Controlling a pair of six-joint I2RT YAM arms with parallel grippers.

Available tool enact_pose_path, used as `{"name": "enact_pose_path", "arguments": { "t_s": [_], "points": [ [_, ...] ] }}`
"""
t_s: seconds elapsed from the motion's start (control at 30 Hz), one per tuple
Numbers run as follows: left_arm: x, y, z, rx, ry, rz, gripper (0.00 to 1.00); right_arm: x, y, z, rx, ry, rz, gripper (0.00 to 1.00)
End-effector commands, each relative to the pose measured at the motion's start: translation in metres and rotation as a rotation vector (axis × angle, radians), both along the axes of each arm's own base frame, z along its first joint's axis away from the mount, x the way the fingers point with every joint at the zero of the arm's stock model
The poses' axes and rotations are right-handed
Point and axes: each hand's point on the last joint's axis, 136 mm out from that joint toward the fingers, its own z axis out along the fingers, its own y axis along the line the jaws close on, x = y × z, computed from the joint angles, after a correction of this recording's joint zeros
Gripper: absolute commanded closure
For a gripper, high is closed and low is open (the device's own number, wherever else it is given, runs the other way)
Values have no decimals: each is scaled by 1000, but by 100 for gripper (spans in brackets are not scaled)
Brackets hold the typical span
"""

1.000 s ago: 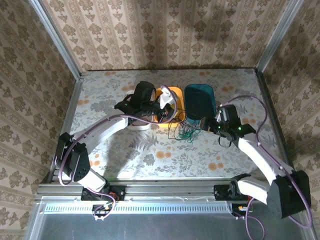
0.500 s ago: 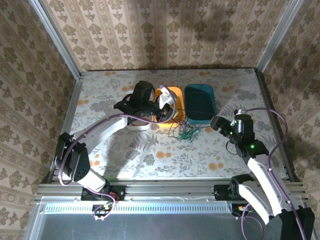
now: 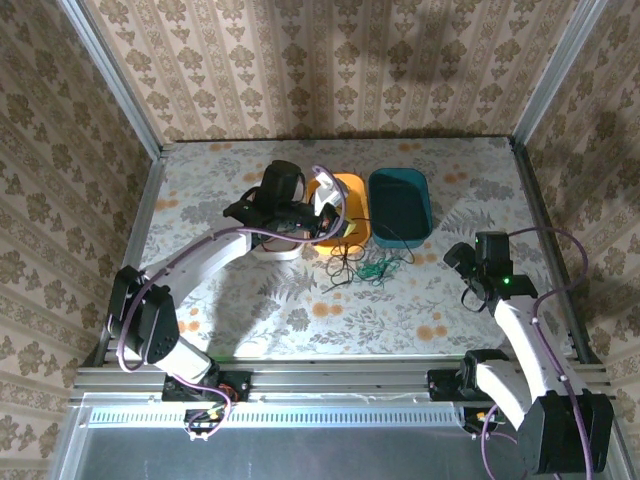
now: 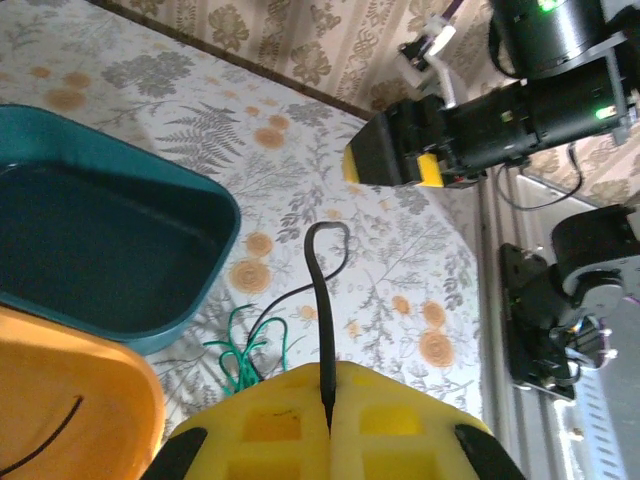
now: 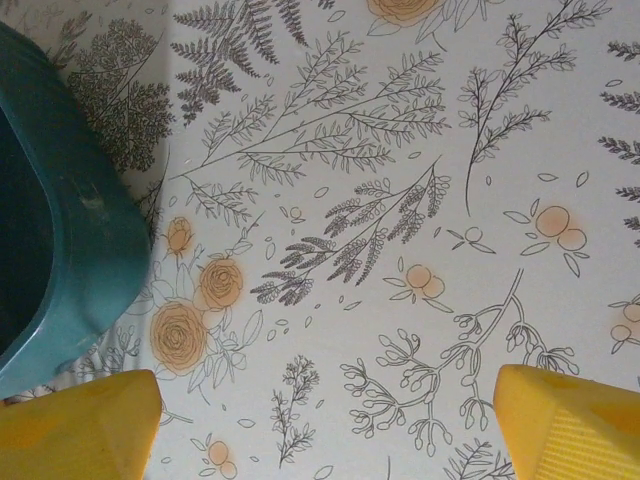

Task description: Untangle the cables

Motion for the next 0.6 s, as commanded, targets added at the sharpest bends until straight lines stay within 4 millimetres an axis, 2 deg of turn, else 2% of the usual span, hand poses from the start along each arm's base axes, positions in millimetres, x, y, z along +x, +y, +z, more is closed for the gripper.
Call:
{"name": "enact_pose_path", "arguments": {
  "t_s": [0.0,0.1,0.2,0.4,0.57],
  "points": [
    [-16,-4,33,-80,-15,-66,100,14,20,4,77,-68,91,14],
    [-19,-7,33,-76,-28,-85,100,31,57,18,163,-150,294,15],
    [-23,-9,28,-56,-64,-111,100,37,88,25,211,-165,459,15],
    [-23,-10,25,-65,-148,-117,100,37,137,32,174,-142,717,15],
    [-25,-12,21,-57,-167,-122,100,29,184,47,160,-184,950,15]
  ]
}}
